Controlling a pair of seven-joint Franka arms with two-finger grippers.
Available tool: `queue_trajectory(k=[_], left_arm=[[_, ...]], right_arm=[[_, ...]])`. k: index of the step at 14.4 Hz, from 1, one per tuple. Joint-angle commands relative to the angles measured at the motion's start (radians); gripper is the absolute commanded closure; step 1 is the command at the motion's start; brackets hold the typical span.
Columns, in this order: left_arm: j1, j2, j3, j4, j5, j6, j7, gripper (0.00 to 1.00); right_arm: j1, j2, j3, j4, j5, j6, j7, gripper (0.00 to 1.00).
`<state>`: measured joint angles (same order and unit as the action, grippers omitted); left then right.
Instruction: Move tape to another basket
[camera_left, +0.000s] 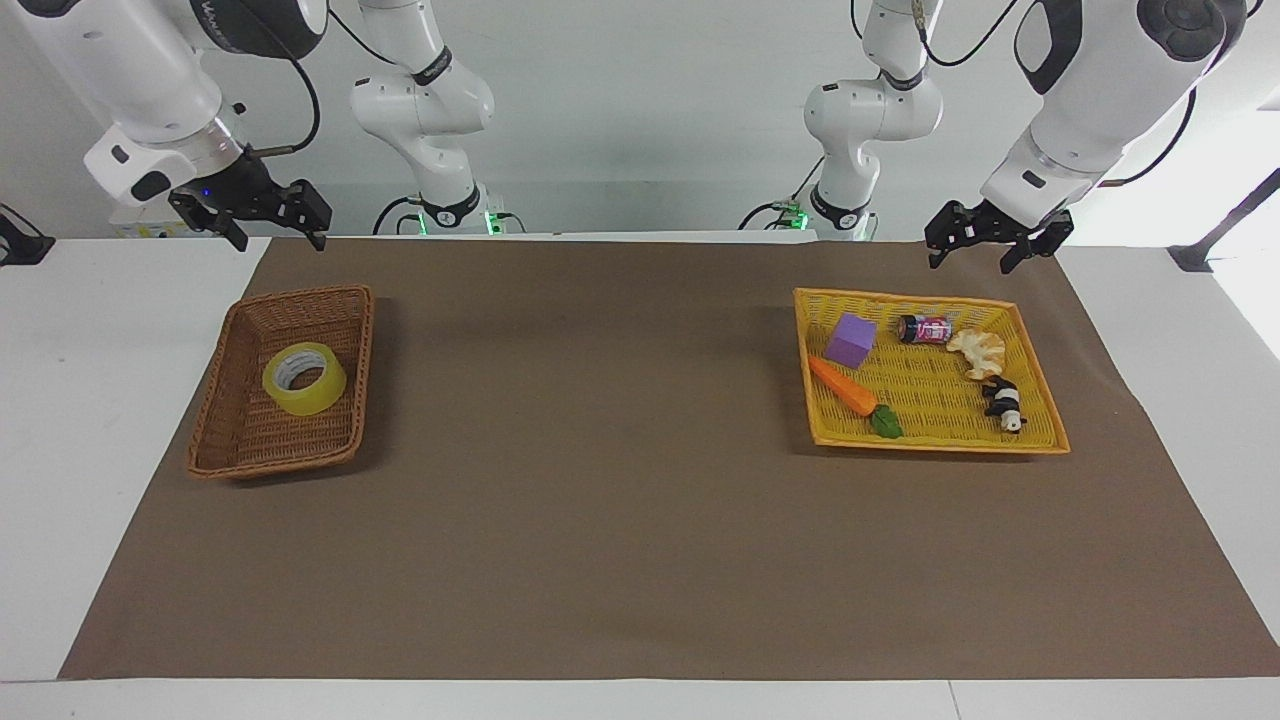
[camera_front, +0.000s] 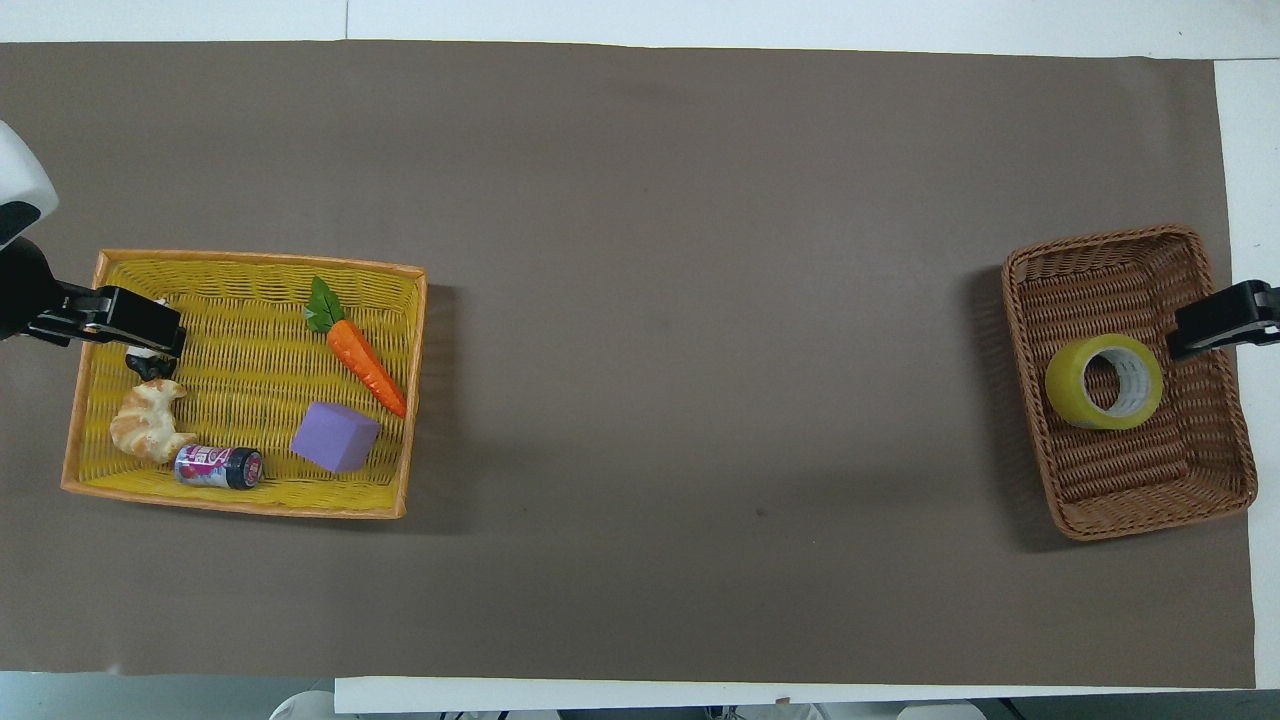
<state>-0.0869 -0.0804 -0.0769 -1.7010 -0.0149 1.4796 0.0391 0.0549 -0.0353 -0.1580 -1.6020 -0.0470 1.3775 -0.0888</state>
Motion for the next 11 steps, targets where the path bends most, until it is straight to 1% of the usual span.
queue_trajectory(k=[1,3,5,11], left_arm=[[-0.007,-0.019,0.008,-0.019,0.023,-0.009,0.002,0.01],[-0.007,-0.019,0.006,-0.019,0.023,-0.009,0.001,0.01],[-0.007,-0.019,0.008,-0.019,0.023,-0.009,0.001,0.01],[-0.007,-0.019,0.008,-0.019,0.023,-0.009,0.001,0.01]], right_arm=[[0.003,0.031,-0.015,0.048,-0.007,-0.008,0.023,0.01],[0.003,0.031,-0.015,0.059,-0.007,0.003,0.067,0.01],[0.003,0.031,0.006,0.059,-0.008,0.002,0.069,0.01],[-0.003,0.025,0.008,0.050,-0.007,0.003,0.070,0.01]])
